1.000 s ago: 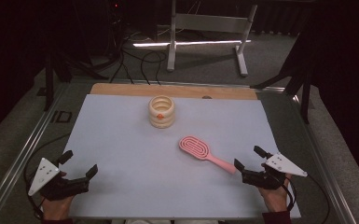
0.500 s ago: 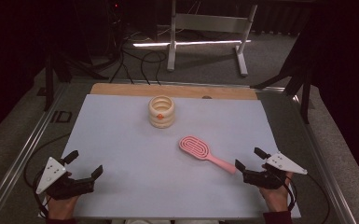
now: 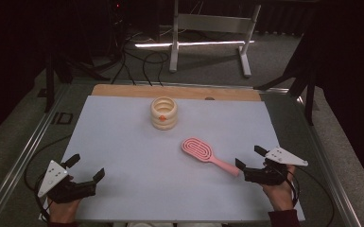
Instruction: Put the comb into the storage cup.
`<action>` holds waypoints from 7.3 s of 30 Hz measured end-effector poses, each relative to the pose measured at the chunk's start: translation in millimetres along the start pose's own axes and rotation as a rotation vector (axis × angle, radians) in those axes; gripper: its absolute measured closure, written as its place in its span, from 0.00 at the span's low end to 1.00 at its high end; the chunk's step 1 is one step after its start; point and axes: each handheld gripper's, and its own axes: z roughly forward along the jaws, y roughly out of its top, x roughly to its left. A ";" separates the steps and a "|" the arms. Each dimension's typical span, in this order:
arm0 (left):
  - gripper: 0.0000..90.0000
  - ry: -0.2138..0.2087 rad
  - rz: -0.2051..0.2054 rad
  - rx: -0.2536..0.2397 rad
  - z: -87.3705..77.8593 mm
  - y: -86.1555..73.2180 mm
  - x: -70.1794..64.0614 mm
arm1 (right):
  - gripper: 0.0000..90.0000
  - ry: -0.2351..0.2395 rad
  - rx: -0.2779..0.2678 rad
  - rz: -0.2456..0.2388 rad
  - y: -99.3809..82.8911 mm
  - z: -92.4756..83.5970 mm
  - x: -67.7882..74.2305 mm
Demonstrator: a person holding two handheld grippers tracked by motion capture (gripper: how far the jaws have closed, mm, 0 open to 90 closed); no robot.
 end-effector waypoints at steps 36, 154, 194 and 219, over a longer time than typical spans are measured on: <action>0.00 -0.012 0.004 0.008 2.8 -3.2 -3.0 | 0.09 0.106 0.270 -0.182 54.5 51.5 11.3; 0.00 -0.028 0.015 0.041 8.8 -5.1 -8.0 | 0.77 0.273 0.853 -0.278 18.8 151.6 19.6; 0.00 0.013 -0.030 0.066 12.9 13.7 -12.1 | 0.78 0.197 0.537 -0.211 42.6 122.5 39.7; 0.00 -0.022 -0.022 0.122 39.4 46.4 -22.9 | 0.78 0.200 0.407 -0.221 60.2 115.7 61.9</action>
